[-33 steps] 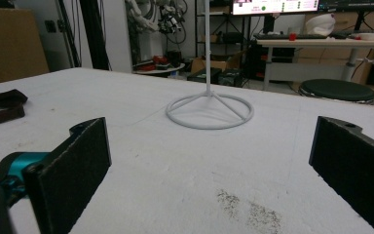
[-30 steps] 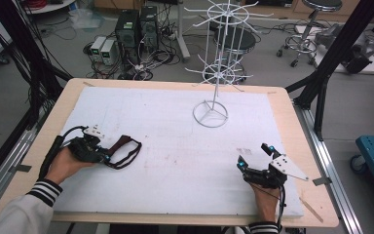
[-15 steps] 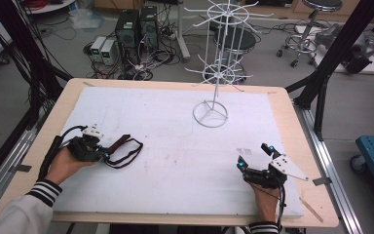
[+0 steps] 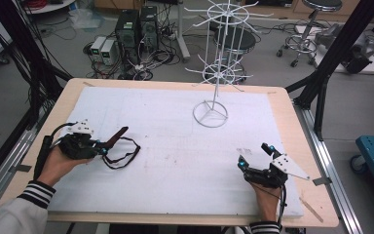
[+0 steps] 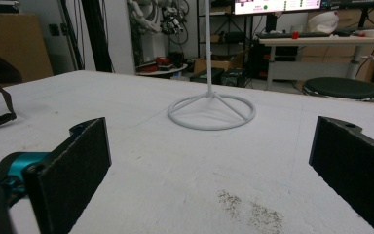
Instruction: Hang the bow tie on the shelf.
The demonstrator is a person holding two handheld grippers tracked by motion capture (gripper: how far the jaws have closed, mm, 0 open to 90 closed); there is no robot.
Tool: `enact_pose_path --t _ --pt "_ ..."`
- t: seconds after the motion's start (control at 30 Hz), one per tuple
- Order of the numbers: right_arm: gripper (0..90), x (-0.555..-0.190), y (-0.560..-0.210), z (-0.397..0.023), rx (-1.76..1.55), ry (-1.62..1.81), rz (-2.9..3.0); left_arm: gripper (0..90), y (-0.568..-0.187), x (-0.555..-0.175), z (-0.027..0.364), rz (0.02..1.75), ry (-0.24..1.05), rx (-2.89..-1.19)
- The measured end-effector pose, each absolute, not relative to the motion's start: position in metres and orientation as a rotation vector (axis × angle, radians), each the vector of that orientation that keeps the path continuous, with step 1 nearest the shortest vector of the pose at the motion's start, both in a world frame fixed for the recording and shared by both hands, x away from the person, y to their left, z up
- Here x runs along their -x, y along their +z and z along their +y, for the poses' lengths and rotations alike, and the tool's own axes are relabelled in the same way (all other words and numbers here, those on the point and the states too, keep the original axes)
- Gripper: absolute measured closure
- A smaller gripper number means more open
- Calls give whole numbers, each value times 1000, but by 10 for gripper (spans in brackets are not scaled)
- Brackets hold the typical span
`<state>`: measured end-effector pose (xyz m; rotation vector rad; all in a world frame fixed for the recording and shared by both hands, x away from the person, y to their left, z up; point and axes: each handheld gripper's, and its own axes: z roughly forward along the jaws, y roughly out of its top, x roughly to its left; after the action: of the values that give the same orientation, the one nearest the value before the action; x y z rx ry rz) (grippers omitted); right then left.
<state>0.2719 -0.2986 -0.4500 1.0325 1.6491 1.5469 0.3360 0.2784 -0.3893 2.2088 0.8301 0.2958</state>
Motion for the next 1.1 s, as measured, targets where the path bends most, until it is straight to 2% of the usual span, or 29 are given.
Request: enact_pose_path --t 0.57,1.1 --pt "9 -275 -434 -295 -1006 1586 1693 776 -366 -330 272 698 250 -2085" --pt "8 -292 -382 -270 -836 1728 1898 776 -341 -328 230 456 199 -2017"
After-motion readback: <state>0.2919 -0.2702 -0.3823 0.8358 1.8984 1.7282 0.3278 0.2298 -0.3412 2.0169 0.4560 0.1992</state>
